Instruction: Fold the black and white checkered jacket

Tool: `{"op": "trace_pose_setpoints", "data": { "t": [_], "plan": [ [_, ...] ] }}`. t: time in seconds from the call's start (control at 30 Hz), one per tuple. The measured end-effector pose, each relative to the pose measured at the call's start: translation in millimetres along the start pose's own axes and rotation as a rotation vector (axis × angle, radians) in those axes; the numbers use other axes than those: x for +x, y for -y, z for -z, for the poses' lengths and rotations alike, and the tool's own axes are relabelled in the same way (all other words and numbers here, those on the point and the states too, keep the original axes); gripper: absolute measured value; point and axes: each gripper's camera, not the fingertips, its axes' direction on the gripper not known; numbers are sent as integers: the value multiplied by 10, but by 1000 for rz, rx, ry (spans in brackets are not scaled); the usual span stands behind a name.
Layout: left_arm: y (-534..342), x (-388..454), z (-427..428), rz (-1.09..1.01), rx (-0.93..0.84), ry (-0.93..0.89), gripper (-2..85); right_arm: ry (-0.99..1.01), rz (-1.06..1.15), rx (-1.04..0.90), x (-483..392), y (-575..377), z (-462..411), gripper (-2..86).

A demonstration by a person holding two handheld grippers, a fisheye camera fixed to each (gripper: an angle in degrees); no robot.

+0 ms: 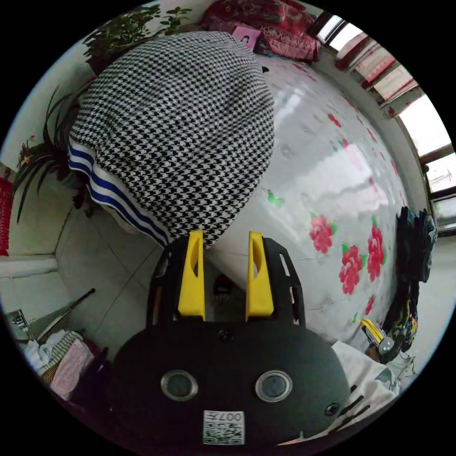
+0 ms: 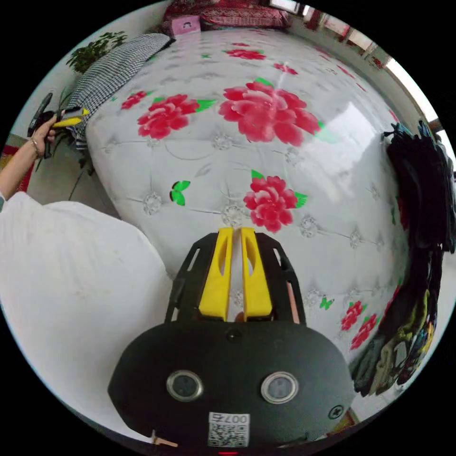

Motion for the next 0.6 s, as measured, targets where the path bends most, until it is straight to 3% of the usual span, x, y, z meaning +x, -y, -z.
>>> {"op": "trace_pose_setpoints", "data": {
  "t": [0.17, 0.27, 0.43, 0.53, 0.6],
  "plan": [
    [117, -78, -18, -43, -34, 36, 38, -19, -94, -3, -103, -7, -350, 31],
    [59, 1, 127, -234, -6, 39, 5, 35, -113, -68, -135, 69, -512, 40],
    [-241, 268, 538, -502, 114, 17, -5, 139, 28, 137, -529, 469, -89, 61],
    [-443, 426, 930, -600, 211, -248, -5, 167, 213, 279, -1056, 953, 344, 74],
    [-585, 611, 1086, -672, 224, -520, -4, 145, 364, 354, -1506, 1245, 579, 84]
  ]
}}
